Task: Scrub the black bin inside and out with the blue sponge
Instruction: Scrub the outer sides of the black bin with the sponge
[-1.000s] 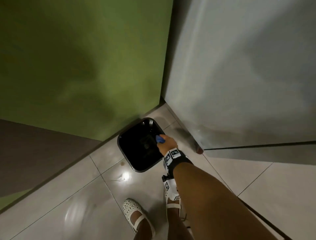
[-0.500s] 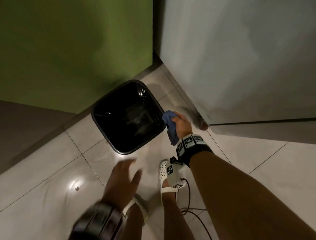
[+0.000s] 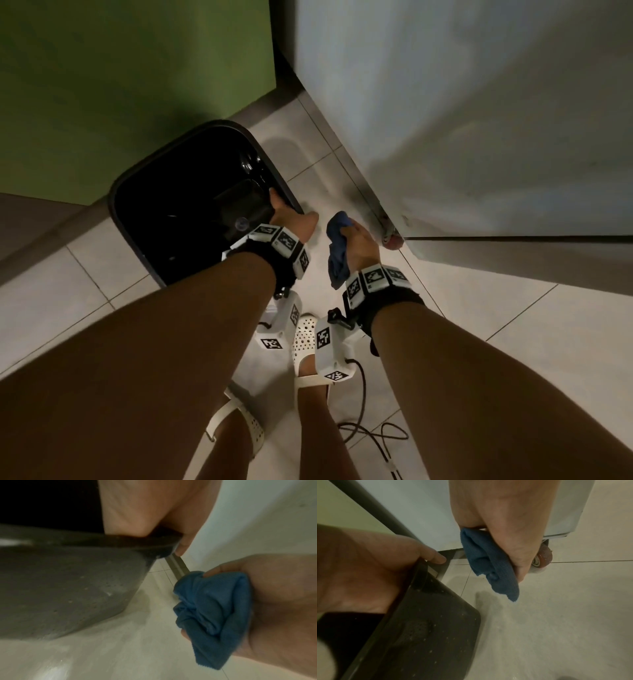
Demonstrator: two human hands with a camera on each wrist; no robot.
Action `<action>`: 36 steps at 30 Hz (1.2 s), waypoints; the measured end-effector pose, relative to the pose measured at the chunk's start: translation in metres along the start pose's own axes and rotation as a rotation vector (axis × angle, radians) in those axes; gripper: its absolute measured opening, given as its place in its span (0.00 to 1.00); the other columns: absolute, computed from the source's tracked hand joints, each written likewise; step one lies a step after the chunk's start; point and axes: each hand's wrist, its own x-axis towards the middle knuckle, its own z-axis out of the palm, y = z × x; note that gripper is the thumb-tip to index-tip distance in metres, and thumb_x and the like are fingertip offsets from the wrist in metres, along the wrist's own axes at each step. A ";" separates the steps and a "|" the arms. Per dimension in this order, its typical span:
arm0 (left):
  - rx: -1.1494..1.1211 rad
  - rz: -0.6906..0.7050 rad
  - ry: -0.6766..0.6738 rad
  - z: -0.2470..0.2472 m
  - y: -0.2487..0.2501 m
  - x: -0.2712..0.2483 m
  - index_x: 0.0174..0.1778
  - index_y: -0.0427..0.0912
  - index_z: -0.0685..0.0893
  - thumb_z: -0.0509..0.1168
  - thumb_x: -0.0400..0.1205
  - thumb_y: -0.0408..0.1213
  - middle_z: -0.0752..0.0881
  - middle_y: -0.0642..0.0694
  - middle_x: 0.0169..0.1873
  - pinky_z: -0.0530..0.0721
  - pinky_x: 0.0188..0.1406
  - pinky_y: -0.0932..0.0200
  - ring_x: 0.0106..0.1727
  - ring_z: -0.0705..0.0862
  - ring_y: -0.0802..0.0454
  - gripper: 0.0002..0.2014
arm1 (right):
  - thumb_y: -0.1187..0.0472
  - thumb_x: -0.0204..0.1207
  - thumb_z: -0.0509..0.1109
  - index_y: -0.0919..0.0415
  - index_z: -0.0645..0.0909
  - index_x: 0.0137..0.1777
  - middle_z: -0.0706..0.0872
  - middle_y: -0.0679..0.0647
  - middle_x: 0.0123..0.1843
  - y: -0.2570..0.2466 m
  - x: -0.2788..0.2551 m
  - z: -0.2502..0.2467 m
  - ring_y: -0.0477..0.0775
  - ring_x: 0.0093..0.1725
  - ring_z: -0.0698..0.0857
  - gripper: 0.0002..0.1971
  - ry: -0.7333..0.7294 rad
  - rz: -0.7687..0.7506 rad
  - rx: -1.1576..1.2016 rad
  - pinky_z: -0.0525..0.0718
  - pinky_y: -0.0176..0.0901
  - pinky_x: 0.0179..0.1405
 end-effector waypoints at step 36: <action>-0.199 -0.079 0.045 -0.155 -0.114 -0.001 0.35 0.50 0.82 0.34 0.73 0.73 0.87 0.33 0.46 0.84 0.52 0.45 0.48 0.85 0.37 0.38 | 0.44 0.83 0.46 0.42 0.51 0.82 0.43 0.57 0.85 0.010 -0.105 0.185 0.68 0.83 0.43 0.26 -0.062 -0.733 -0.992 0.44 0.67 0.79</action>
